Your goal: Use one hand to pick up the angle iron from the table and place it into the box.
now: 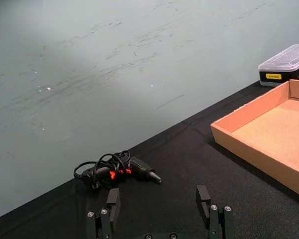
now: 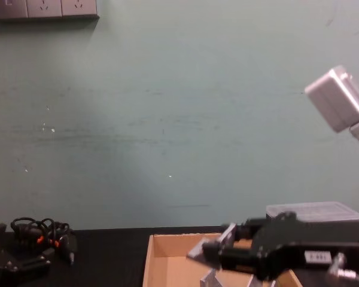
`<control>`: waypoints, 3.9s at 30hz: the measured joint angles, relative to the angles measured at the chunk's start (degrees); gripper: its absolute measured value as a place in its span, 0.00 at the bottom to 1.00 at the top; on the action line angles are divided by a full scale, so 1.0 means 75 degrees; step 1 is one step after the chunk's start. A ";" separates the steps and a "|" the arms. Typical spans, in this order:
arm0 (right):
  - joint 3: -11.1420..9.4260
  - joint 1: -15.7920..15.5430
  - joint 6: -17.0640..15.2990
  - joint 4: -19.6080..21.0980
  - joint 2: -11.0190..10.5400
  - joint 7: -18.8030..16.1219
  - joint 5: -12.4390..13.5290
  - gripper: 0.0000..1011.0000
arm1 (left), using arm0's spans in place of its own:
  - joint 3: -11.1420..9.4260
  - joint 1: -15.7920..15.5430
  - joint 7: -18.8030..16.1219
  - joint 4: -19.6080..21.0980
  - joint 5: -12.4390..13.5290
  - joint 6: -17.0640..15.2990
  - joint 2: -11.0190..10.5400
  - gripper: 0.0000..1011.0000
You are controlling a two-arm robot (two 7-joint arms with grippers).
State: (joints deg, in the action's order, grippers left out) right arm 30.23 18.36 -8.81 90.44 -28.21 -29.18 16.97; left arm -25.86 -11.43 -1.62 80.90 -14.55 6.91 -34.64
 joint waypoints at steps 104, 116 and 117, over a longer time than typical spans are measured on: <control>-0.0258 0.2172 -0.0032 -0.4142 0.1795 0.0206 -0.1243 0.95 | 0.0000 0.0000 0.0000 0.0000 0.0000 0.0000 0.0000 0.99; -0.0392 0.1770 0.0013 -0.3150 0.1528 0.0576 -0.1485 0.99 | 0.0000 0.0000 0.0000 0.0000 0.0000 0.0000 0.0000 0.99; -0.0402 0.1733 0.0023 -0.3094 0.1502 0.0604 -0.1507 0.99 | 0.0000 0.0000 0.0000 0.0000 0.0000 0.0000 0.0000 0.99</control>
State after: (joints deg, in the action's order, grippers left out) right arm 27.21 31.35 -8.63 67.24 -16.94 -24.65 5.67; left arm -25.86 -11.43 -1.62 80.90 -14.55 6.91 -34.65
